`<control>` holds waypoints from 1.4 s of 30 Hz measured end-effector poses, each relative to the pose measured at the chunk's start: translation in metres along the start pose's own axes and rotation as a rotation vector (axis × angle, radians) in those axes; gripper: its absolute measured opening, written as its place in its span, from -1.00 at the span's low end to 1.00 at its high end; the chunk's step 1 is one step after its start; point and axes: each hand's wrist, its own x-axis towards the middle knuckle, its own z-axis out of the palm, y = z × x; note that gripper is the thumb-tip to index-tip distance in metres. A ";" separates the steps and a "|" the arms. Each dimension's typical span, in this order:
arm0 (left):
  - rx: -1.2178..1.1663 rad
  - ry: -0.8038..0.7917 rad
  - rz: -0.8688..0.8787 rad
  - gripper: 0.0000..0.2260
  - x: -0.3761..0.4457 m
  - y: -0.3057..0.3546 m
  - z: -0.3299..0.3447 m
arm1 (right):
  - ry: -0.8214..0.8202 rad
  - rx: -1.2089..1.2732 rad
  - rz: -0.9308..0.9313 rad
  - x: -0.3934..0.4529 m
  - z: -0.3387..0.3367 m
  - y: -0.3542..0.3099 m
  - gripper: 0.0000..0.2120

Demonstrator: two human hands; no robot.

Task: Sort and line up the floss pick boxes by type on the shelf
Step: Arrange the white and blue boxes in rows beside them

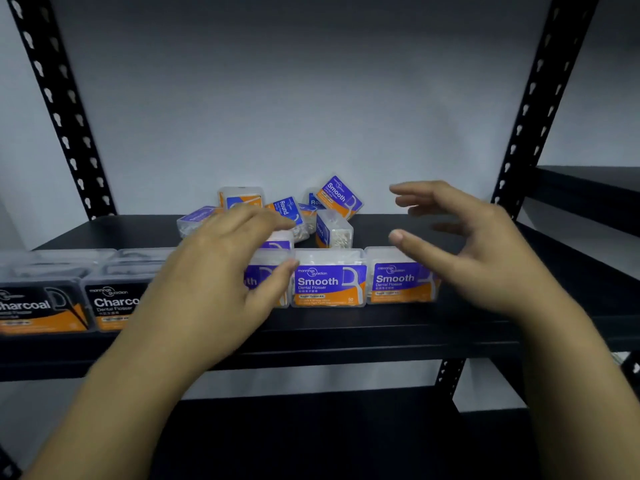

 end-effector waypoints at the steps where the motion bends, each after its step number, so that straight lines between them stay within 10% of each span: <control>1: 0.016 -0.030 -0.021 -0.64 0.007 0.001 -0.008 | -0.023 -0.012 0.012 0.009 -0.005 -0.004 -0.55; 15: 0.315 -0.601 -0.153 -0.64 0.154 -0.051 -0.001 | -0.591 -0.580 0.190 0.158 0.009 0.010 -0.64; 28: 0.199 -0.622 0.056 -0.56 0.184 -0.068 0.026 | -0.516 -0.773 0.160 0.211 0.058 0.042 -0.26; 42: 0.193 -0.736 0.332 -0.54 0.187 -0.032 0.066 | -0.455 -0.604 0.237 0.194 0.081 0.094 -0.29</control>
